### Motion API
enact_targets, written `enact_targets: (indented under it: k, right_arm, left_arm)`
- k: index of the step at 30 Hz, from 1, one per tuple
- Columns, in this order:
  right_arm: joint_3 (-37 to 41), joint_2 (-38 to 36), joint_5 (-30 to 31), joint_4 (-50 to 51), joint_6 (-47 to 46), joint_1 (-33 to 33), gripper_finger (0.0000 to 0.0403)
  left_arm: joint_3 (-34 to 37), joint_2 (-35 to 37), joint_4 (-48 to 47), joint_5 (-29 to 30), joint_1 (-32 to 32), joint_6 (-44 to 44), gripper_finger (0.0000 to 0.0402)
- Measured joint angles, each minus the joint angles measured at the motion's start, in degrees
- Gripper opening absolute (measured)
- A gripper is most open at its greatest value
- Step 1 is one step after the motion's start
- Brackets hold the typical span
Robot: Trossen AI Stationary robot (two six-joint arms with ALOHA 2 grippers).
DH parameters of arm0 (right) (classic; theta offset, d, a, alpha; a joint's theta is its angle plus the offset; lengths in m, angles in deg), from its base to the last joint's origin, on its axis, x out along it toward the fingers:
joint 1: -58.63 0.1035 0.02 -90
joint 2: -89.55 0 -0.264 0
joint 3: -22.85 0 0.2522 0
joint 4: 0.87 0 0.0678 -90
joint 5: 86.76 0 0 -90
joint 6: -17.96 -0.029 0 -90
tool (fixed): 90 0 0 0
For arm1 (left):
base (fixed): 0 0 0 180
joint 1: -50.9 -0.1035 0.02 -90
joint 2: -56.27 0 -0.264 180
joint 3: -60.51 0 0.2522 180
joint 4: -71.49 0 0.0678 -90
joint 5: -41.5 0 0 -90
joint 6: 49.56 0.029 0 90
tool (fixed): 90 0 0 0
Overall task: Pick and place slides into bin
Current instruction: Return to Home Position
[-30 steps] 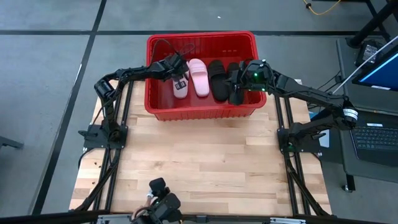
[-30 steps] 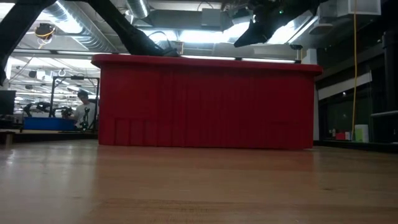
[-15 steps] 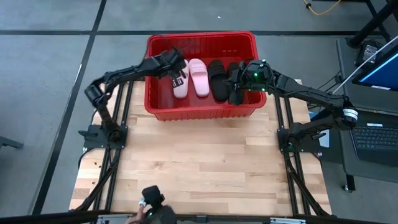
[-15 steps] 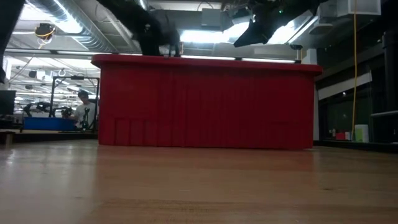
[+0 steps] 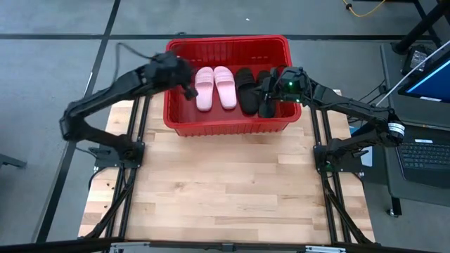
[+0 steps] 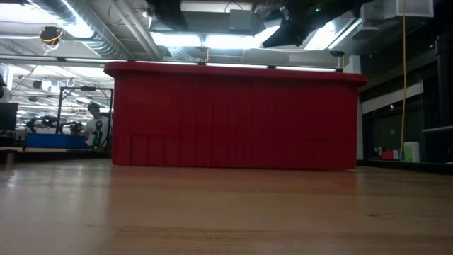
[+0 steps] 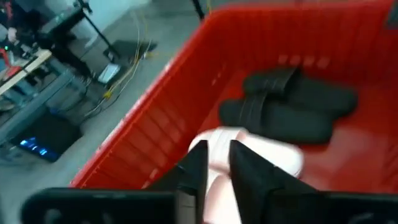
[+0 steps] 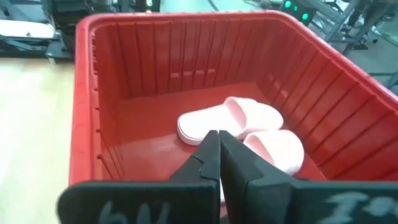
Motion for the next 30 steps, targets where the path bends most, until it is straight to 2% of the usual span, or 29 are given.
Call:
enact_targets:
  k: [5,8,12,16,23,30]
  right_arm:
    - [0.00,-0.01,-0.85,-0.08,-0.20,0.04,0.0004]
    - [0.00,-0.04,-2.82,-0.04,-0.24,0.04,0.0004]
    - [0.00,-0.04,-3.89,-0.03,-0.22,0.09,0.0004]
    - [0.00,-0.04,-4.12,-0.82,-1.27,0.07,0.0004]
    - [0.02,-0.04,-11.08,-5.85,-1.16,0.07,0.0004]
    - [0.02,-0.04,-12.68,-12.64,-1.42,-0.83,0.0004]
  left_arm:
    - [6.34,8.78,1.85,-0.80,3.04,-4.48,0.0007]
    - [14.90,15.14,6.74,-0.70,5.03,-7.97,0.0006]
    - [26.93,23.16,18.75,-0.71,7.17,-8.50,0.0003]
    - [35.43,31.04,26.46,-0.28,7.57,-9.41,0.0001]
    - [45.05,44.68,28.41,3.12,7.55,-9.54,0.0001]
    - [52.75,56.71,34.14,3.13,7.55,-7.18,0.0001]
